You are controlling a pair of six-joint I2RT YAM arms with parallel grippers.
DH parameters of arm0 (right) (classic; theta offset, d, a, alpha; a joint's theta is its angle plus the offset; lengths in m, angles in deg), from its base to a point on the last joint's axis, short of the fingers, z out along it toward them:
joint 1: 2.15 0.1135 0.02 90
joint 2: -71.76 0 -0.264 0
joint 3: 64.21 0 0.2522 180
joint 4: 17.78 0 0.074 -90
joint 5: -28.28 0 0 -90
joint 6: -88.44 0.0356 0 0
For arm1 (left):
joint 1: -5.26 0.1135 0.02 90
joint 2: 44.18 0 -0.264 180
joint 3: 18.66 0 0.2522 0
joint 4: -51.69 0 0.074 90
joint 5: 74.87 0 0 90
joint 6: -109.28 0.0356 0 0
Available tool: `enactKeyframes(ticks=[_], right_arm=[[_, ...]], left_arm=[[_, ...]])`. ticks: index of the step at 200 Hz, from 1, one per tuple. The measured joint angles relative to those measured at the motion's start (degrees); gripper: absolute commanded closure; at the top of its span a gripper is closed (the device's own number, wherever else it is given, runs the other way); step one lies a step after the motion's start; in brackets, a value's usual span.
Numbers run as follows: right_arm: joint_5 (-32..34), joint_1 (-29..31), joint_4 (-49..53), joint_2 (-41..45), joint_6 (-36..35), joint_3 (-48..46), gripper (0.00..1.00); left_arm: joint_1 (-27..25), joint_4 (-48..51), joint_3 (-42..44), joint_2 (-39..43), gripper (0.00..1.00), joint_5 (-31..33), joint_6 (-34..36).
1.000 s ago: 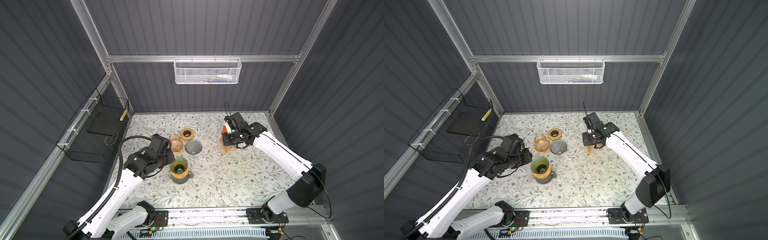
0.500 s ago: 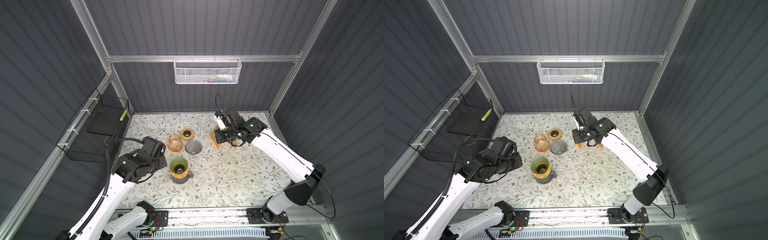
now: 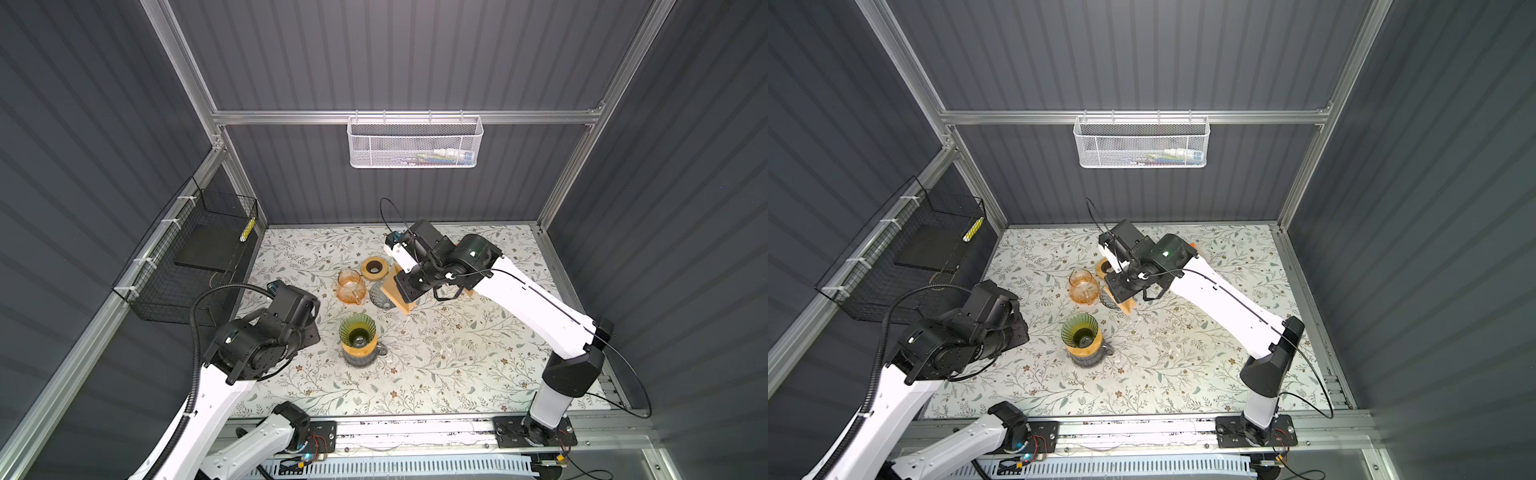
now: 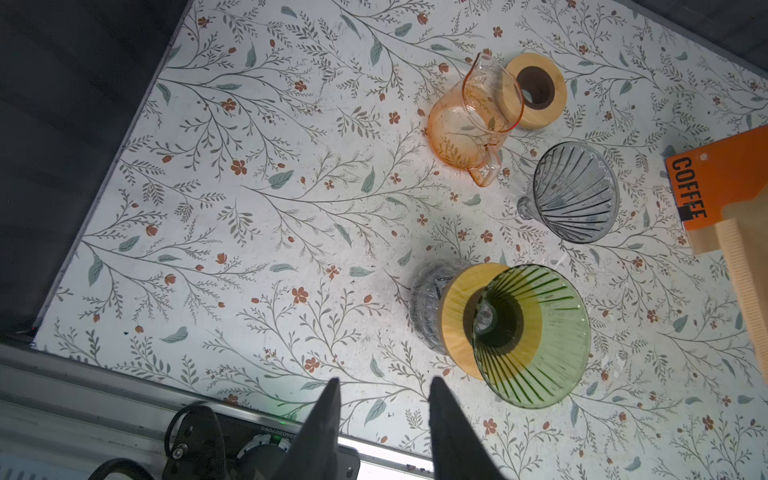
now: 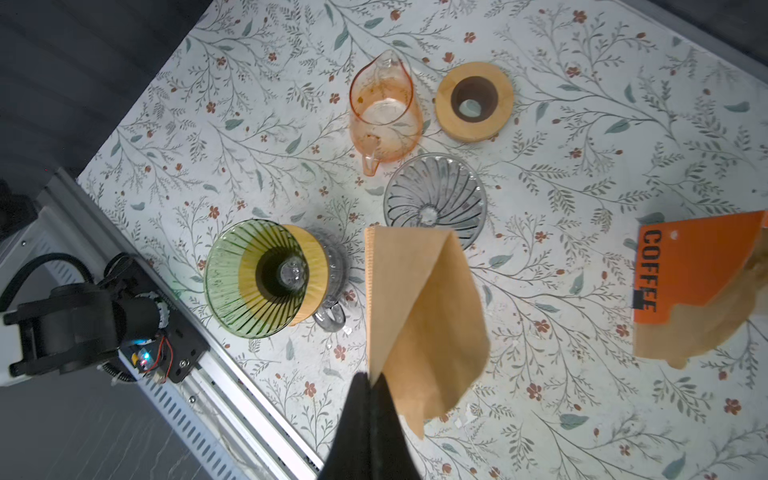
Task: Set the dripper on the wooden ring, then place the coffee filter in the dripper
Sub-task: 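Carry the paper filter with the right gripper over the green dripper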
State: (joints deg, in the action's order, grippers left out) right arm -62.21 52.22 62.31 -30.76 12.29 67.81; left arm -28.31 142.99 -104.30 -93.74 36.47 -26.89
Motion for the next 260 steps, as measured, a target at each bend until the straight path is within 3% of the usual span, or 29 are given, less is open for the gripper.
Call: enactKeyframes(ticks=[76,239,260], right_arm=[[-3.87,6.6,6.6,-9.35,-0.39,10.29,1.0],[-3.67,9.6,13.66,-20.17,3.78,21.33,1.0],[-3.98,9.6,13.38,-20.22,4.24,21.33,0.89]], left_arm=[[0.0,1.09,1.57,3.37,0.6,0.35,-0.61],[0.0,-2.05,3.17,7.93,0.6,-2.4,1.88],[0.0,-2.93,3.17,8.26,0.6,-2.91,2.56]])
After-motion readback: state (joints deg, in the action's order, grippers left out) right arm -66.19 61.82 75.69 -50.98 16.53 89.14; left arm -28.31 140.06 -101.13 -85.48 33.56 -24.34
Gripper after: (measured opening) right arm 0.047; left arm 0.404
